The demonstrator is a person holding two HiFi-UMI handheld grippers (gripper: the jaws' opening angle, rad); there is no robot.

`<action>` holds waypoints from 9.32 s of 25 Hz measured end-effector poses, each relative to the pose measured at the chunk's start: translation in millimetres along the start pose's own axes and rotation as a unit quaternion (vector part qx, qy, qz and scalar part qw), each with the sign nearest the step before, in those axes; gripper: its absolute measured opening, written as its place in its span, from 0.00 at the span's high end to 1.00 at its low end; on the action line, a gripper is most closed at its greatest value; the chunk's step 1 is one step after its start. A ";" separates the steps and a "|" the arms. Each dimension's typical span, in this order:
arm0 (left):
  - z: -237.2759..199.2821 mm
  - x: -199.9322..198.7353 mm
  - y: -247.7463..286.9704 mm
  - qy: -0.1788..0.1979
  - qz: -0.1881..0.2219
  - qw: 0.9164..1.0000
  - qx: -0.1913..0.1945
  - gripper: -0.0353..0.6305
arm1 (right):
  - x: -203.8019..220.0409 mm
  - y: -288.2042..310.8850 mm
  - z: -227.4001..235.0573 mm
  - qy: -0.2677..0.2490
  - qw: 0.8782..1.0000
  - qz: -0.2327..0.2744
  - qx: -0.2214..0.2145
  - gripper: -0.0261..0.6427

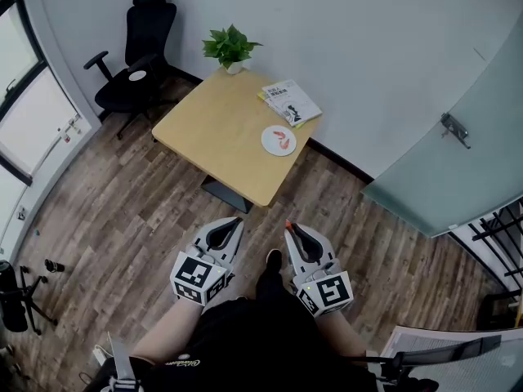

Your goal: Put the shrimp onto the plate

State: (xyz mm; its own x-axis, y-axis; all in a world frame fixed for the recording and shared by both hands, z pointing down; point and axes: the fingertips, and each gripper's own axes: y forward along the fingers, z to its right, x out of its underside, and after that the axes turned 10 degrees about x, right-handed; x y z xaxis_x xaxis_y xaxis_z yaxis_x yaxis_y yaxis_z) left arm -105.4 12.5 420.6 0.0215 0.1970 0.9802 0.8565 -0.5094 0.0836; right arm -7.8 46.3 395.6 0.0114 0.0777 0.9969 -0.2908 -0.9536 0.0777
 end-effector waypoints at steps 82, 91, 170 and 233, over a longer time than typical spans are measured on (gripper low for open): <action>-196.3 6.2 265.8 -0.065 -0.076 0.995 -0.018 0.94 | 53.3 279.1 171.0 0.037 0.990 -0.117 -0.070 0.89; -206.0 4.0 263.7 -0.058 -0.070 0.996 -0.026 0.94 | 66.7 308.5 178.2 0.016 0.989 -0.133 -0.067 0.89; -245.3 29.5 217.0 -0.091 -0.092 0.988 -0.079 0.94 | 276.7 431.2 204.5 -0.170 0.897 -0.401 -0.072 0.84; -171.7 -71.4 280.1 0.019 -0.025 0.999 -0.021 0.94 | -42.3 245.3 210.4 -0.026 0.999 0.021 -0.006 0.96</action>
State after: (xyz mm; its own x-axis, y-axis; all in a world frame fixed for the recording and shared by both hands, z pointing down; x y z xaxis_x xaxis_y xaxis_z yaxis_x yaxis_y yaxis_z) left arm 44.4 -288.1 404.9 -0.0422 0.1916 0.9806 0.8335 -0.5344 0.1402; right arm 121.7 -252.1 374.9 0.0484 0.0230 0.9986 -0.3031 -0.9522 0.0366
